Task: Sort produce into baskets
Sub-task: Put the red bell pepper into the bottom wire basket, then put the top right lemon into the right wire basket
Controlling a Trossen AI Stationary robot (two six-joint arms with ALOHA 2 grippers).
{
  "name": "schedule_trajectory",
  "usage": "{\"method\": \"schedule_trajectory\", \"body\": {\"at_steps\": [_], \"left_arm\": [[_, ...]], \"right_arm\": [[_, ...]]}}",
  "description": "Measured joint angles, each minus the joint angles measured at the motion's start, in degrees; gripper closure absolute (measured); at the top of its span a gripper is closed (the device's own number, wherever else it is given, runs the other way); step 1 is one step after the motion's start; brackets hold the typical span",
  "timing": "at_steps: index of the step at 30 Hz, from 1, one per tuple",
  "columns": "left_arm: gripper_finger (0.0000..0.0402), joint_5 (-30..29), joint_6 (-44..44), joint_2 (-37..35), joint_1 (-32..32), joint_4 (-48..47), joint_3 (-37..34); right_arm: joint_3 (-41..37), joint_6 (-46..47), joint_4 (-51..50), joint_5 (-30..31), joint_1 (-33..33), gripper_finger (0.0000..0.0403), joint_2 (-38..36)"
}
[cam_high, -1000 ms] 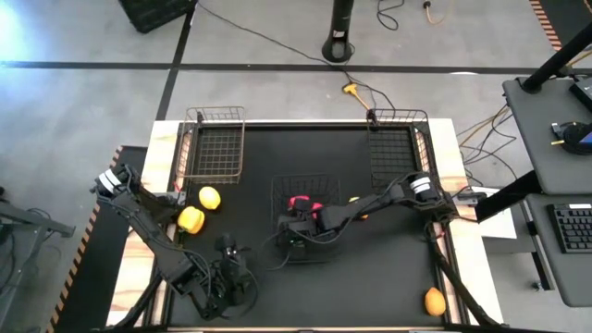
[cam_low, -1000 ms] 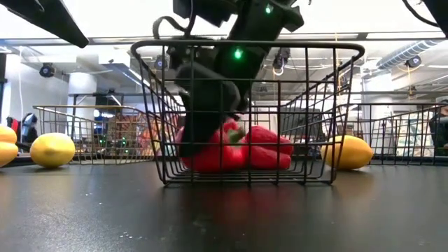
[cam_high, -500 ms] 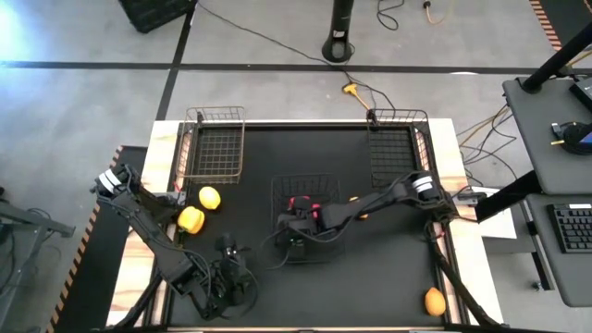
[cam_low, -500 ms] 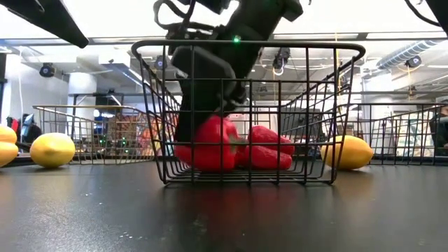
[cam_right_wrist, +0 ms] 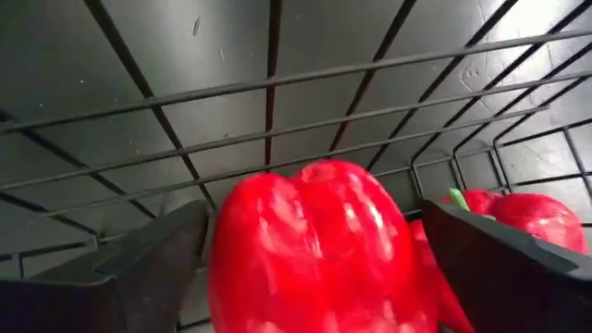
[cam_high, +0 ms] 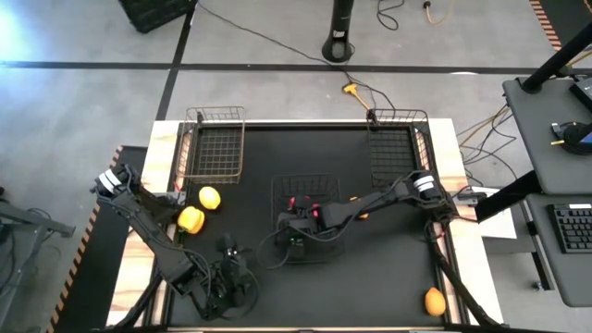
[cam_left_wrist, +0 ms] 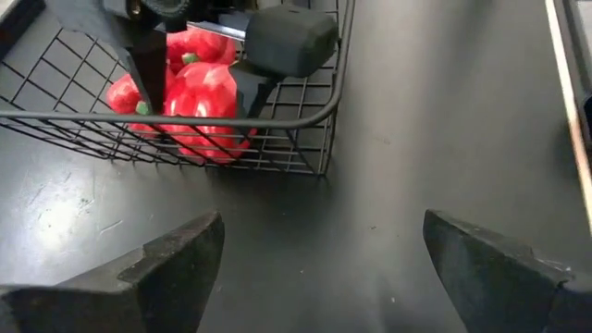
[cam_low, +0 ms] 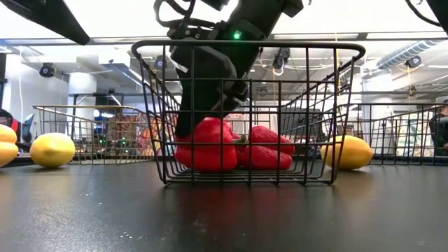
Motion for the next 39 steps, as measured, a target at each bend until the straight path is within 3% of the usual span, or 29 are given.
{"method": "schedule_trajectory", "body": {"at_steps": [8,15,19,24,28,32,36,39], "left_arm": [[0.0051,0.3,-0.6,0.0,0.0,1.4,0.0],[0.0051,3.3,-3.1,0.0,0.0,1.7,0.0],[0.0051,3.2,-3.8,0.0,0.0,1.8,0.0],[0.0051,3.1,-3.4,0.0,0.0,2.8,0.0],[0.0051,3.1,-0.4,0.0,0.0,5.3,0.0],[0.0051,2.6,4.0,0.0,0.0,6.7,0.0],[0.0051,-2.7,4.7,0.0,0.1,6.7,0.0],[0.0051,-6.5,5.8,0.0,0.1,6.7,0.0]], "right_arm": [[10.7,-5.5,-13.3,6.4,0.6,0.0006,0.0],[29.7,0.2,-43.4,6.1,3.1,0.0006,-1.2],[33.0,9.9,-58.7,8.6,6.6,0.0006,-4.7],[20.9,21.9,-58.0,13.4,14.3,0.0007,-15.2],[6.4,34.2,-56.5,18.1,20.3,0.0007,-24.5],[-6.6,46.3,-56.2,18.4,24.3,0.0007,-31.5],[-19.9,51.4,-50.6,19.0,26.9,0.0007,-36.3],[-30.4,49.9,-40.3,24.4,28.5,0.0007,-38.4]]}}
